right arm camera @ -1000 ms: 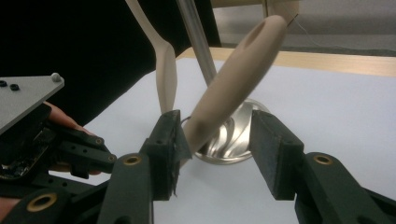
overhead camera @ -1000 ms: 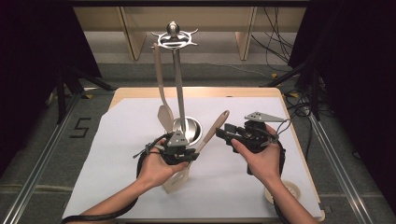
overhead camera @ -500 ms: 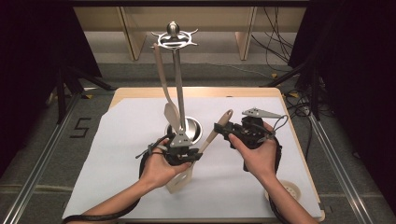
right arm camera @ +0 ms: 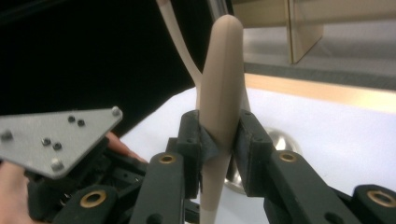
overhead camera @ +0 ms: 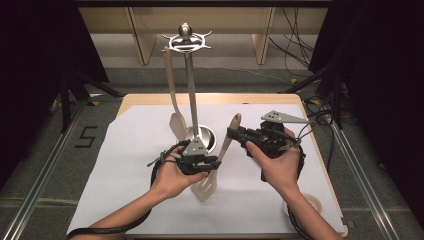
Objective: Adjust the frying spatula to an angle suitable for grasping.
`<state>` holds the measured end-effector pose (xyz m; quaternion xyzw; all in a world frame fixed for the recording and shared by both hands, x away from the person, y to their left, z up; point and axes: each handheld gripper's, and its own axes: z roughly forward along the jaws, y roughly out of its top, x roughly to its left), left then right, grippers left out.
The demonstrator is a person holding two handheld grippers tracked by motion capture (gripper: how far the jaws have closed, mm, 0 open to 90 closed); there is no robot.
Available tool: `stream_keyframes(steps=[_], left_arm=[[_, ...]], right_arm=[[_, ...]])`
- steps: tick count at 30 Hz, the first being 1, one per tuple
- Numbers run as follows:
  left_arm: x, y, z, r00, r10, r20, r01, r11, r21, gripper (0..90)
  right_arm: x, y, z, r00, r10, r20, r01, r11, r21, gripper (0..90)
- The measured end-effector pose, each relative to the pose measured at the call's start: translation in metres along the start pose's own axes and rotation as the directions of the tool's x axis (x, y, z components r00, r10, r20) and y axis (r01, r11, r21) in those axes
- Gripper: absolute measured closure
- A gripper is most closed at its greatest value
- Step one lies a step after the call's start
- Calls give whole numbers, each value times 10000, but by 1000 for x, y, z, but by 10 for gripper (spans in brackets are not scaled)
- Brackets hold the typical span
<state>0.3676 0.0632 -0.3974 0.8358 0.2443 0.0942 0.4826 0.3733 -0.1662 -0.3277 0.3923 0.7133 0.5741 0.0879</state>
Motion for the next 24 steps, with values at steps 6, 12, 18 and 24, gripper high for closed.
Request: stream_keyframes(steps=[6, 12, 18, 24], left_arm=[[3, 6, -12, 9932, 475, 1067, -420, 9977, -532, 565], [4, 14, -15, 9727, 944, 2122, -752, 9925, -967, 523], [6, 17, -17, 9578, 947, 2716, -640, 9908, -1195, 548], [10, 18, -17, 9456, 683, 3182, -202, 9881, -1523, 601]], right_arm=[[-5, 5, -7, 9932, -1010, -581, 1008, 9949, -52, 747], [-5, 9, -13, 9556, -2047, -2120, 2139, 9766, 211, 747], [-6, 8, -13, 9247, -2265, -3059, 2458, 9690, 254, 746], [-5, 7, -11, 9070, -2211, -3583, 2469, 9687, 273, 746]])
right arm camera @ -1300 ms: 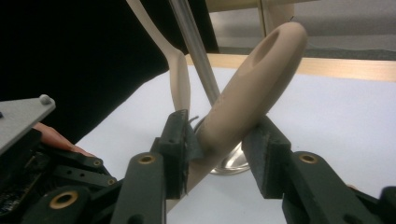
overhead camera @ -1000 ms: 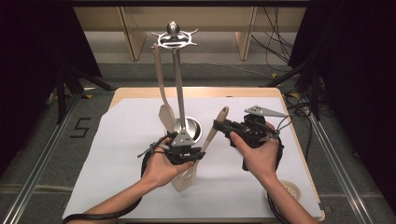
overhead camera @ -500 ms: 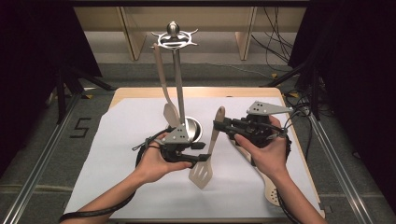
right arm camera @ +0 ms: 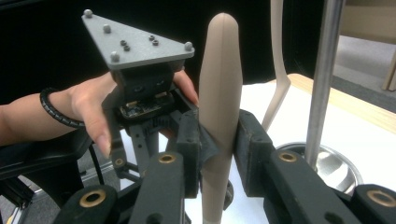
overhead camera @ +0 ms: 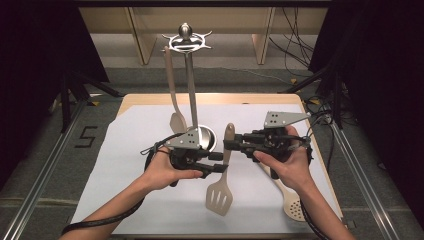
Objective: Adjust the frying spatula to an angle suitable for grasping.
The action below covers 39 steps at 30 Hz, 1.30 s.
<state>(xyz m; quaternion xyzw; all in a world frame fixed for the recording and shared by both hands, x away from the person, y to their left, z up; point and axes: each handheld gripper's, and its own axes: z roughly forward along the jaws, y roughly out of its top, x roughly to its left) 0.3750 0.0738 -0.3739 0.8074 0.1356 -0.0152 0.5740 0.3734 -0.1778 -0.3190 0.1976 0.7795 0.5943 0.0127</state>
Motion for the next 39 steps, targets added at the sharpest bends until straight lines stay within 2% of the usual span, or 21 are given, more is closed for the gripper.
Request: stream_keyframes(steps=[2, 4, 5, 8, 9, 11, 14, 17, 18, 23, 24, 25, 26, 30, 31, 33, 34, 35, 36, 37, 39], left_arm=[[1, 1, -1, 9998, 152, 86, -151, 9998, -131, 625], [1, 2, 0, 9997, 158, 167, -155, 9997, -197, 647], [1, 2, 0, 9997, 136, 207, -131, 9996, -269, 656], [1, 2, 0, 9996, 131, 248, -122, 9993, -347, 699], [0, 1, -1, 9999, -103, 95, 107, 9990, -436, 719], [2, 2, -2, 9995, 192, 249, -179, 9987, -478, 747], [0, 3, -3, 9997, 81, 236, -69, 9987, -509, 753], [-4, 4, -5, 9994, -279, -191, 271, 9989, -394, 757], [-3, 6, -6, 9995, 72, -304, -81, 9996, -277, 757], [-3, 8, -10, 9941, 84, -1085, -90, 9999, -48, 760], [-2, 8, -11, 9927, 149, -1194, -148, 9999, 18, 760], [-3, 8, -12, 9913, -11, -1320, 8, 10000, -24, 760], [-3, 9, -12, 9903, -156, -1379, 147, 9999, -80, 760], [-3, 12, -17, 9846, -116, -1747, 111, 9999, -39, 761], [-1, 13, -18, 9840, 158, -1775, -159, 9999, 11, 761], [-1, 16, -20, 9801, 125, -1981, -134, 9999, -33, 761], [-1, 17, -21, 9788, 126, -2045, -137, 9999, -35, 761], [-1, 18, -23, 9765, 127, -2150, -128, 9999, 10, 761], [-1, 18, -24, 9747, 139, -2230, -135, 9999, 33, 761], [0, 19, -25, 9740, 131, -2263, -135, 9999, 0, 761], [1, 21, -27, 9711, 109, -2385, -121, 9999, -32, 761]], right_arm=[[0, 0, 2, 9996, -246, 131, 249, 9995, -211, 746], [1, 1, 3, 9997, -252, -16, 252, 9996, -152, 746], [2, 1, 3, 9999, -53, -149, 52, 10000, -74, 746], [2, 2, 5, 9999, -64, -157, 62, 10000, -75, 746], [4, 2, 4, 9997, 153, -200, -154, 9999, -32, 746], [3, 2, 5, 9996, 0, -283, -4, 9999, -138, 746], [3, 3, 5, 9988, -26, -491, 14, 9997, -263, 745], [4, 2, 5, 9987, 7, -519, -27, 9993, -385, 733], [4, 2, 5, 9989, 67, -474, -89, 9989, -466, 711], [4, -1, 1, 9999, 120, 46, -116, 9970, -762, 621], [4, -1, -1, 9996, 297, -30, -298, 9960, -840, 617], [5, -2, -3, 9990, 441, 71, -433, 9954, -852, 617], [2, -3, -4, 9997, 239, 109, -228, 9949, -983, 617], [-4, -11, -13, 9968, 602, 521, -534, 9909, -1237, 612], [-5, -13, -14, 9947, 784, 666, -698, 9900, -1225, 612], [-9, -18, -17, 9896, 717, 1245, -550, 9896, -1326, 612], [-9, -20, -19, 9862, 931, 1368, -755, 9889, -1282, 612], [-9, -23, -20, 9791, 1280, 1583, -1082, 9859, -1277, 612], [-14, -29, -20, 9685, 1203, 2179, -917, 9864, -1367, 612], [-14, -29, -20, 9685, 1203, 2179, -917, 9864, -1367, 612], [-19, -37, -20, 9480, 1209, 2945, -885, 9887, -1209, 611]])
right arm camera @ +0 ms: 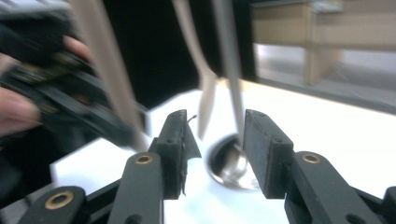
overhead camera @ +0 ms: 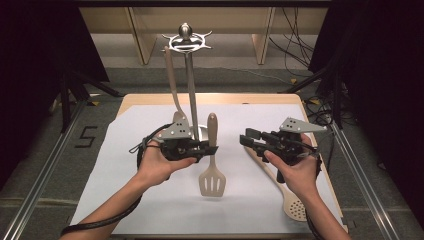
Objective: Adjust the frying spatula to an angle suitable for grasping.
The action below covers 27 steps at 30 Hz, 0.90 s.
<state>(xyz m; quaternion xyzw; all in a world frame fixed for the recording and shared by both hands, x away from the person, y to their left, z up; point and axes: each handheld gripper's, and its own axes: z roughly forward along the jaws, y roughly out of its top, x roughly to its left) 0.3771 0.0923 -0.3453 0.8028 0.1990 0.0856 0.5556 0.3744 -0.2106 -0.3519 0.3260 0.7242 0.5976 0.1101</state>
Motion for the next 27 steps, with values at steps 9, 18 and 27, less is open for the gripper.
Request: stream_keyframes(steps=[9, 18, 27], left_arm=[[5, 4, -3, 9999, -82, -130, 83, 9999, 70, 760], [9, 13, -10, 9980, -258, -570, 267, 9995, 158, 760], [13, 19, -18, 9972, -367, -658, 376, 9992, 127, 760]], right_arm=[[-9, -18, 4, 9793, -354, 1991, 185, 9961, 860, 614], [-15, -33, 4, 9627, -221, 2696, -231, 9863, 1633, 623], [-16, -37, 4, 9588, 65, 2840, -533, 9861, 1573, 623]])
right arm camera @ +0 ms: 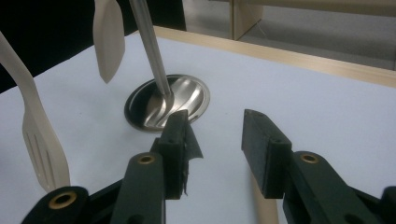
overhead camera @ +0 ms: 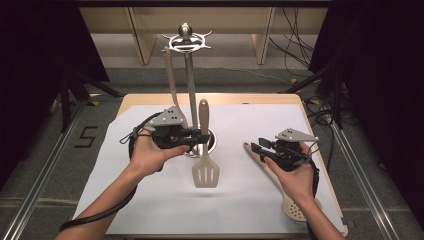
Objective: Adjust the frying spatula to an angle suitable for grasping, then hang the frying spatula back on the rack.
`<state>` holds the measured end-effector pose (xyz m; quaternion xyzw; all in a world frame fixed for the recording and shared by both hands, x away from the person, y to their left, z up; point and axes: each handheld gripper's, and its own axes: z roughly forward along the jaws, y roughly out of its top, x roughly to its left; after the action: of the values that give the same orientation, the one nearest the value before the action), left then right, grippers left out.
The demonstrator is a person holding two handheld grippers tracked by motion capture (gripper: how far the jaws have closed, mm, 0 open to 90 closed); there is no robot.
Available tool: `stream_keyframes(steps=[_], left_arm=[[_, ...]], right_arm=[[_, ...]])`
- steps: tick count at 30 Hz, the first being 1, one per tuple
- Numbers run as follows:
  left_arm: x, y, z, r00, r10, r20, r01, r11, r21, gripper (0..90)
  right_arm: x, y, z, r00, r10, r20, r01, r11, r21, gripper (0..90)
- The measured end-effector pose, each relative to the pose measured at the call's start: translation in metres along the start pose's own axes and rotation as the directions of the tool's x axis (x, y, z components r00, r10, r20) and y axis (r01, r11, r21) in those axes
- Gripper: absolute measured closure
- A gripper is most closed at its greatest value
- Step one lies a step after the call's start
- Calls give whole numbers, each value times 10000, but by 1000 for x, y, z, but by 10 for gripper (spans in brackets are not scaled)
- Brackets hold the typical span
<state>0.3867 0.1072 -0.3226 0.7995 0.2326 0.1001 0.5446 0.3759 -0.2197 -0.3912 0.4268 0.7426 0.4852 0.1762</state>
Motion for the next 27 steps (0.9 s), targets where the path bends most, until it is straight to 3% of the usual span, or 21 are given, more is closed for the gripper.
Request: stream_keyframes(steps=[1, 2, 7, 8, 10, 14, 15, 16, 17, 19, 20, 22, 24, 25, 26, 27], left_arm=[[1, 0, -1, 10000, 45, 10, -45, 10000, -16, 760], [0, 1, -1, 10000, -25, 2, 25, 10000, -51, 761], [1, 4, -5, 10000, -42, -75, 41, 9999, -158, 761], [2, 4, -7, 9999, -16, -109, 14, 9999, -153, 761], [2, 5, -8, 10000, -67, -51, 65, 9996, -269, 760], [1, 7, -11, 9998, -82, -194, 78, 9998, -196, 760], [1, 8, -11, 9998, -12, -203, 8, 9998, -193, 761], [1, 8, -11, 9998, -58, -165, 54, 9997, -250, 761], [1, 9, -12, 9997, -63, -257, 57, 9998, -211, 760], [0, 9, -12, 9994, -25, -342, 19, 9998, -185, 761], [-1, 9, -12, 9994, 1, -359, -6, 9999, -163, 760], [-1, 10, -12, 9992, 60, -390, -65, 9999, -114, 761], [-1, 11, -11, 9994, 61, -328, -66, 9999, -145, 761], [0, 12, -11, 9993, 57, -361, -65, 9998, -203, 761], [0, 13, -11, 9993, 80, -369, -87, 9998, -197, 760], [1, 14, -11, 9993, 85, -378, -93, 9997, -211, 761]], right_arm=[[0, 0, 0, 10000, 43, 3, -43, 10000, -14, 623], [-2, 0, 0, 9994, -344, 87, 344, 9994, -89, 623], [-3, -1, 0, 9997, -225, 133, 226, 9997, -79, 625], [-1, -1, -2, 9999, 108, 114, -109, 9999, 45, 626], [-1, 0, -2, 9998, 203, 92, -203, 9998, -44, 627], [-1, 1, -5, 9998, 154, 141, -152, 9998, -128, 628], [-4, 3, -5, 9996, -214, 201, 217, 9996, -186, 628], [-4, 4, -5, 9996, -227, 170, 231, 9995, -209, 627], [-2, 4, -6, 9999, 62, 141, -60, 9999, -151, 627], [-4, 5, -5, 9998, -181, 65, 183, 9994, -285, 627], [-2, 4, -5, 9999, 93, 41, -92, 9998, -185, 626], [-2, 4, -6, 9998, 195, 25, -195, 9997, -132, 625], [-7, 4, -7, 9995, -245, 223, 249, 9995, -170, 625], [-6, 5, -8, 10000, 67, 63, -66, 9998, -190, 624], [-6, 4, -10, 9995, 98, 315, -94, 9999, -136, 624], [-6, 4, -10, 9997, 138, 211, -133, 9996, -241, 623]])
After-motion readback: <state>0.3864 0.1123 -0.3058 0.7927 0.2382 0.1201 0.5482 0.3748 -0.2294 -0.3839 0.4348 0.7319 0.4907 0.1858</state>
